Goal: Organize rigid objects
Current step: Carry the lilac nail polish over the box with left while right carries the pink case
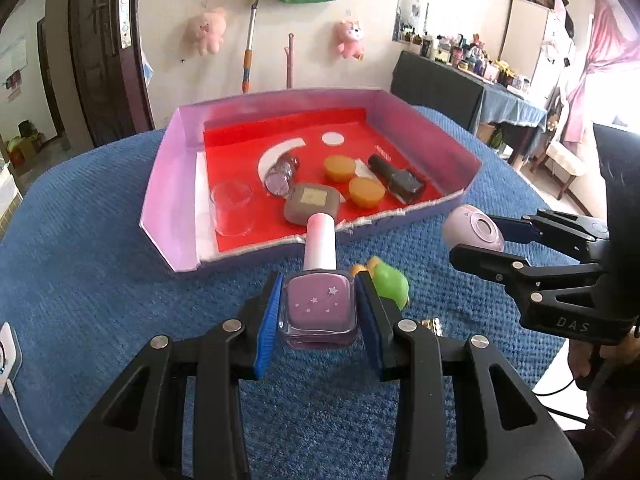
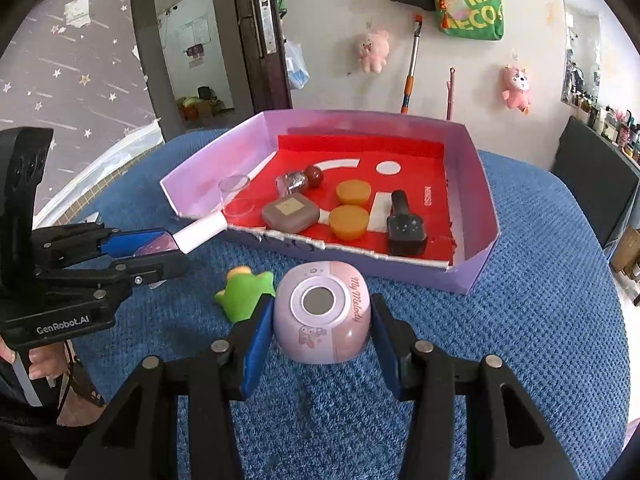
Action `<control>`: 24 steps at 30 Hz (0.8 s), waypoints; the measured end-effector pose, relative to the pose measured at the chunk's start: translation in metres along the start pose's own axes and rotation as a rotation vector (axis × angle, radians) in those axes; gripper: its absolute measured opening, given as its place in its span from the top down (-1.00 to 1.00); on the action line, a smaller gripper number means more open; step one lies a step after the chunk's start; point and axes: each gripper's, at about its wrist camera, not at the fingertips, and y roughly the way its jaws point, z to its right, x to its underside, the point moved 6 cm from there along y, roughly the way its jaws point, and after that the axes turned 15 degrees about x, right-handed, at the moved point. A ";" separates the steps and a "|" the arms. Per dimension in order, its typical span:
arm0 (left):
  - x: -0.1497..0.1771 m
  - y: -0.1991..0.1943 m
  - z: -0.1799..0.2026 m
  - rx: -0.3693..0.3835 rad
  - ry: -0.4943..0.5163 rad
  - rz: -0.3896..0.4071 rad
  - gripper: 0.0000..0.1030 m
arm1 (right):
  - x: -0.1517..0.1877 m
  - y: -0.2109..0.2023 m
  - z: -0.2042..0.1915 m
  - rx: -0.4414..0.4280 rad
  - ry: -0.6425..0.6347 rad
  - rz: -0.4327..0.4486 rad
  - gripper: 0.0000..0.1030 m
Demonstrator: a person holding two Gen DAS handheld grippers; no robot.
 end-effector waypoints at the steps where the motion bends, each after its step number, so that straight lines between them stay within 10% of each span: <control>1: -0.004 -0.002 -0.001 -0.001 0.001 0.006 0.34 | -0.002 0.000 0.000 -0.002 0.003 0.003 0.03; 9: -0.051 -0.001 -0.021 -0.012 0.003 0.024 0.34 | -0.049 0.004 0.011 -0.031 0.027 0.028 0.03; 24: -0.120 0.083 -0.094 -0.083 0.012 -0.180 0.34 | -0.142 0.108 0.028 0.063 -0.003 -0.141 0.03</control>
